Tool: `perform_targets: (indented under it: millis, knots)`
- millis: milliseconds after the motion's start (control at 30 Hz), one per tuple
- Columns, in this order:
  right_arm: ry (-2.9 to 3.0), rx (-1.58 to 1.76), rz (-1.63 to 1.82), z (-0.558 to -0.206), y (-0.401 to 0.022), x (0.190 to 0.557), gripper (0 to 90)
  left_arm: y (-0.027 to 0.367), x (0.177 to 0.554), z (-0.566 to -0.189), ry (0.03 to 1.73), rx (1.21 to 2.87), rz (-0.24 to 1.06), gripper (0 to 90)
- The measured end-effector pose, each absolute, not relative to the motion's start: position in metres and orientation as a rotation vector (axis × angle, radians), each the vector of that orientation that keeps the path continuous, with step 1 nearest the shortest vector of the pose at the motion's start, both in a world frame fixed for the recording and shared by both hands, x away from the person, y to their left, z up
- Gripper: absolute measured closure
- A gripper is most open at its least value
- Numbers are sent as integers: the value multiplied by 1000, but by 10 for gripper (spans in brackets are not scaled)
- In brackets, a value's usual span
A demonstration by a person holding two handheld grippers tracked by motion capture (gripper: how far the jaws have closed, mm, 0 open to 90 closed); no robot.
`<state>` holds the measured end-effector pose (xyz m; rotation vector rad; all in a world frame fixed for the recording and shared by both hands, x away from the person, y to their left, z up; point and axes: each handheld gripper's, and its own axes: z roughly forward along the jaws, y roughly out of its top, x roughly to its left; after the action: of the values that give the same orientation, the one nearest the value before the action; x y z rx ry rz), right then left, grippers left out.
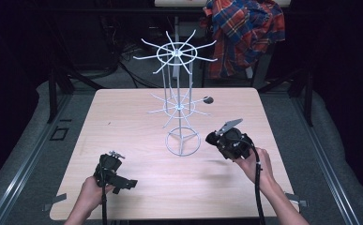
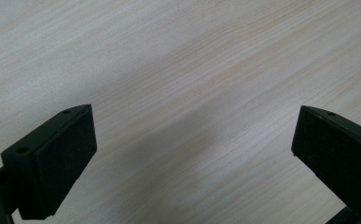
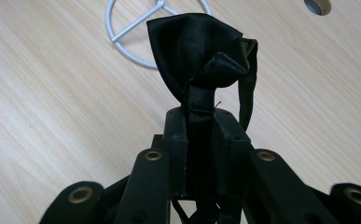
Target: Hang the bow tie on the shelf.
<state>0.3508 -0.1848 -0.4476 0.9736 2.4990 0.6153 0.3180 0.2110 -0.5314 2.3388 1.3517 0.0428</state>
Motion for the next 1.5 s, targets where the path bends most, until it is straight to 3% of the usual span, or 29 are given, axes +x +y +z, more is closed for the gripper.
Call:
perform_targets:
  millis: [600,1500]
  knots:
    - [2478,999,670,-443,-179,366,765,211,318,-531,1348,2341,45,0]
    - [2431,979,683,-408,-172,376,765,215,316,-532,1365,2335,45,1]
